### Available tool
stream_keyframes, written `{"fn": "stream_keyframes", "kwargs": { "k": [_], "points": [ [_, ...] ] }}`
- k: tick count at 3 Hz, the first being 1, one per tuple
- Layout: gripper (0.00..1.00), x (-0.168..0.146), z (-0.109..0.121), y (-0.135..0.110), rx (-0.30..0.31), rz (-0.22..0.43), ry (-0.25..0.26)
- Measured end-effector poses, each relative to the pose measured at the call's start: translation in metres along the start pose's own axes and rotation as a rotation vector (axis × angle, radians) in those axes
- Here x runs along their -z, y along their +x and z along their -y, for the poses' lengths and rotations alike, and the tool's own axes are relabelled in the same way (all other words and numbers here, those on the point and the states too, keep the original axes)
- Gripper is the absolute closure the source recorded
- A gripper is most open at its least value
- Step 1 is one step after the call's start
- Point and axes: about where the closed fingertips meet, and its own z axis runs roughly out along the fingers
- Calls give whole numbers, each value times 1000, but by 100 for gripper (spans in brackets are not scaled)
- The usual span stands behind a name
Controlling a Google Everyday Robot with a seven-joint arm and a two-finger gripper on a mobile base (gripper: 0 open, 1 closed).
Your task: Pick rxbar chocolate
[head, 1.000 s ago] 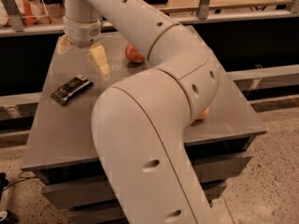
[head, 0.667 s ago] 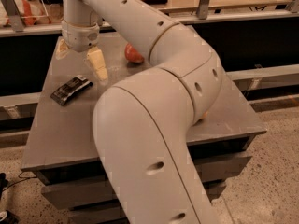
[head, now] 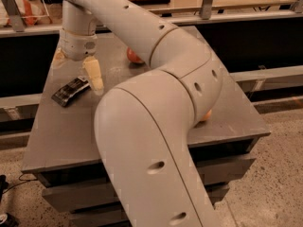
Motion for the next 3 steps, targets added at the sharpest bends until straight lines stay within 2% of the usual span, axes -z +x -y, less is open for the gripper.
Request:
{"fn": "stream_keyframes", "kwargs": {
  "k": [1, 2, 3],
  "points": [
    [0, -9, 2, -3, -15, 44, -10],
    [18, -18, 2, -5, -39, 71, -29],
    [41, -23, 8, -2, -51, 88, -27]
  ]
}}
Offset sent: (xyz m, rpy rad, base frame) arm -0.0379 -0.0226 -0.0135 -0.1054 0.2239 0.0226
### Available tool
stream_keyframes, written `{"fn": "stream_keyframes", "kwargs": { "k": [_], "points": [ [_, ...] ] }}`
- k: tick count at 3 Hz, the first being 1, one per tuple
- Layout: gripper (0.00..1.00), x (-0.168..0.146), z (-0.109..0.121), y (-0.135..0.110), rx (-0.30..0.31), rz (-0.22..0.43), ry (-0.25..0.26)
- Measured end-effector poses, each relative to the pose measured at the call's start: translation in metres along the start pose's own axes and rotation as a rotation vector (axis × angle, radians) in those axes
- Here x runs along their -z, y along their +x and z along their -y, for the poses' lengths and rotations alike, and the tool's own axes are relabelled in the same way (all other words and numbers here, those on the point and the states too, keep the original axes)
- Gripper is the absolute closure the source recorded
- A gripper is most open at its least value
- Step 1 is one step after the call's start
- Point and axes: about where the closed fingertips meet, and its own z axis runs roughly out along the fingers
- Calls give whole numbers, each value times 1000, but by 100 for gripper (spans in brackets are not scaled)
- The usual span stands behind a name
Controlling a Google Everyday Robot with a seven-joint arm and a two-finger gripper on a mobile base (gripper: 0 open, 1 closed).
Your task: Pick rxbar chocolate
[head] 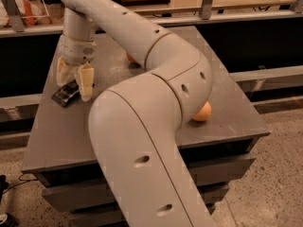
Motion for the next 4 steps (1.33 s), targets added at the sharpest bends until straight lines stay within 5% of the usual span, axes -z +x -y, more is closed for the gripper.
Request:
{"fn": "stream_keyframes", "kwargs": {
  "k": [1, 4],
  "points": [
    [57, 0, 2, 1, -9, 8, 5],
    [59, 1, 2, 2, -12, 6, 5]
  ]
}}
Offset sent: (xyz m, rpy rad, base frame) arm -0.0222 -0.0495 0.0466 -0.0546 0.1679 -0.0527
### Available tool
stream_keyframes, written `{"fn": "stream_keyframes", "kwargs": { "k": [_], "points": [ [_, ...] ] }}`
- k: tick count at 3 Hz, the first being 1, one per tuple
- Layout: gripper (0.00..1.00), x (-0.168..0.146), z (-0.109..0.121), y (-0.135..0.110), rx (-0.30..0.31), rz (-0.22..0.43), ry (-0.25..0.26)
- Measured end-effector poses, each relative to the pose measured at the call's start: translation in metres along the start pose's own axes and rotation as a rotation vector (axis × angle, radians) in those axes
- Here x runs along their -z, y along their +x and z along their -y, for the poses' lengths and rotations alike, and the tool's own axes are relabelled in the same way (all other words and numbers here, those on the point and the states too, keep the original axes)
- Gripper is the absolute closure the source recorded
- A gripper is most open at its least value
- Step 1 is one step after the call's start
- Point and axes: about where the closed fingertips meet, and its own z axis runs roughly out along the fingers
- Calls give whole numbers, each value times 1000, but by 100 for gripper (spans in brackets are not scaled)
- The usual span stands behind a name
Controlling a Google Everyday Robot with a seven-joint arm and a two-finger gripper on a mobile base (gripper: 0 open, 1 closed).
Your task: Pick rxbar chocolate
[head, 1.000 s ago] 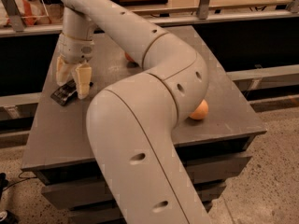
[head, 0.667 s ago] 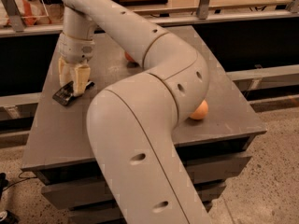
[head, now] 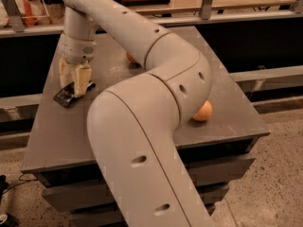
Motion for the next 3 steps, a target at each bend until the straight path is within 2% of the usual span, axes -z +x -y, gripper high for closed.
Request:
{"fn": "stream_keyframes", "kwargs": {
  "k": [3],
  "points": [
    [61, 2, -1, 1, -3, -2, 0]
  ]
}}
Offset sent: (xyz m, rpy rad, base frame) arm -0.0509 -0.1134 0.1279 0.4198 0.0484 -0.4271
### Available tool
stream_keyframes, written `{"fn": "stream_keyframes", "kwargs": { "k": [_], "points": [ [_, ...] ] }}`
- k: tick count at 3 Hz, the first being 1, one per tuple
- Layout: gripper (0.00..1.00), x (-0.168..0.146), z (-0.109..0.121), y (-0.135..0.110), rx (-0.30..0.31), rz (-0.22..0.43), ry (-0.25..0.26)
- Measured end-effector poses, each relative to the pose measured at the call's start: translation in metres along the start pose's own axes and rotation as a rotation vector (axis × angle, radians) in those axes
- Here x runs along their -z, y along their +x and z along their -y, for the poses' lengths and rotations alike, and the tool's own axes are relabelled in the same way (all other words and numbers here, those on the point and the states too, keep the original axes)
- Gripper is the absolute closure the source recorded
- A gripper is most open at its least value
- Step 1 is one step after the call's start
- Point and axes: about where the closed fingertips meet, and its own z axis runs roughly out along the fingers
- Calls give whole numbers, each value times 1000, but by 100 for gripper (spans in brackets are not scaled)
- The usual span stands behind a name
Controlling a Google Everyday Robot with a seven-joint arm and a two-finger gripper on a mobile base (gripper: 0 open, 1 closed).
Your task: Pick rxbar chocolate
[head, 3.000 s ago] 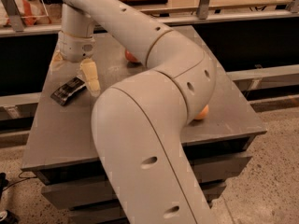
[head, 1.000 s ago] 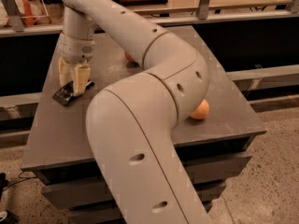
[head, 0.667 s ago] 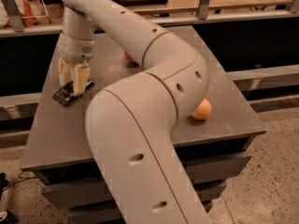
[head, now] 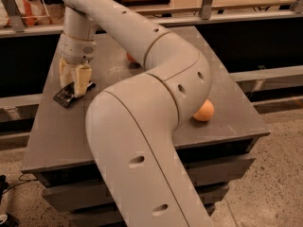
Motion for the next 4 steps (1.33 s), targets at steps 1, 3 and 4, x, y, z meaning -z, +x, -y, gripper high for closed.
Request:
{"fn": "stream_keyframes", "kwargs": {
  "k": [1, 3, 4],
  "points": [
    [62, 1, 0, 0, -1, -1, 0],
    [63, 2, -1, 1, -3, -2, 1],
    [64, 2, -1, 1, -4, -3, 1]
  ]
}}
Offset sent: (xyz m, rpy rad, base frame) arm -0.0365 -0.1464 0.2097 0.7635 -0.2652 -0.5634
